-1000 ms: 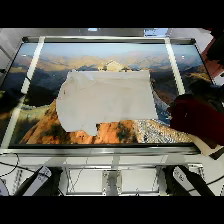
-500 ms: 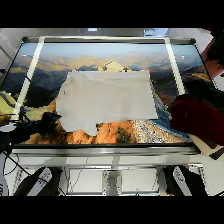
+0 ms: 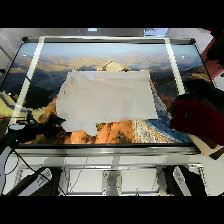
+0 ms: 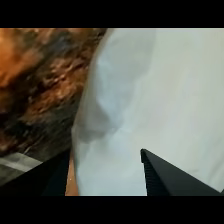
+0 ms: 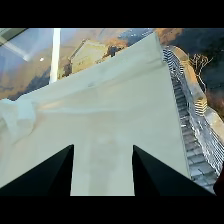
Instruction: Fold the shirts.
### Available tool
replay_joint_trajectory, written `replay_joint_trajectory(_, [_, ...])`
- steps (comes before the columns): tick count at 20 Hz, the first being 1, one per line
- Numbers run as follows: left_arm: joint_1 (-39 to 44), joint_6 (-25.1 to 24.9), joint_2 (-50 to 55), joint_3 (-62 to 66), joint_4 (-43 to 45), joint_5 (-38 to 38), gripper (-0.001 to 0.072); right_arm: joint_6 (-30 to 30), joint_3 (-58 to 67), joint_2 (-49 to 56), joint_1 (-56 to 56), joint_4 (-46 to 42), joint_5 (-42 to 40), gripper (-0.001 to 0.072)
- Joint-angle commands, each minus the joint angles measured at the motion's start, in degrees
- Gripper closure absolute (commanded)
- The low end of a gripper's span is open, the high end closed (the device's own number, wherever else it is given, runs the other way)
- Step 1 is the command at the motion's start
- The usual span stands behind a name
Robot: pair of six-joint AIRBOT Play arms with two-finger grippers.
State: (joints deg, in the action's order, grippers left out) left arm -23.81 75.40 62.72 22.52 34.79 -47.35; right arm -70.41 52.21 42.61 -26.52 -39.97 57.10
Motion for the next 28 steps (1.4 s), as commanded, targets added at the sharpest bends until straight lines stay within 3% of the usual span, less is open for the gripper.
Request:
replay_joint_trajectory(1, [4.42, -2.34, 3.54, 0.17, -4.66, 4.48, 0.023, -0.02, -0.02, -0.02, -0.04, 0.26, 0.46, 0.0292])
replay_joint_trajectory(2, [5.99, -2.73, 3.98, 0.17, -6.88, 6.51, 0.027, -0.02, -0.02, -0.02, -0.04, 0.31, 1.33, 0.0293])
replay_joint_trajectory(3, [6.86, -3.17, 4.0, 0.28, -8.92, 8.48, 0.0452, -0.07, -0.02, 0.0, -0.04, 0.09, 2.86, 0.0302])
replay_joint_trajectory(4, [7.02, -3.65, 4.0, 0.9, -9.84, 9.57, 0.0708, -0.81, -0.15, 0.0, -0.04, -0.57, 4.48, 0.0302])
replay_joint_trajectory(6, [7.02, -3.85, 3.98, 3.1, -9.46, 9.42, 0.07, -5.62, -2.14, 0.0, -0.04, -3.48, 6.86, 0.0303])
replay_joint_trajectory(8, [7.02, -3.91, 3.98, 5.27, -9.22, 7.45, 0.07, -14.91, -7.93, 0.0, -0.04, -6.71, 10.6, 0.0302])
replay_joint_trajectory(11, [7.02, -4.94, 3.98, 7.37, -9.09, 5.25, 0.07, -21.27, -22.01, 0.02, -0.02, 0.0, 9.25, 0.0301])
replay_joint_trajectory(16, [7.02, -6.69, 3.98, 7.48, -9.07, 1.36, 0.07, -21.59, -40.02, 0.07, 1.01, 13.16, -4.35, 0.0302])
replay_joint_trajectory(22, [7.02, -6.93, 3.98, 7.48, -9.07, -0.04, 0.07, -21.29, -40.87, 4.48, 18.64, 19.82, -32.09, 0.0303])
replay_joint_trajectory(28, [7.02, -7.93, 3.98, 7.48, -9.09, -1.09, 0.07, -20.61, -35.74, 15.23, 22.12, 19.39, -34.51, 0.0302])
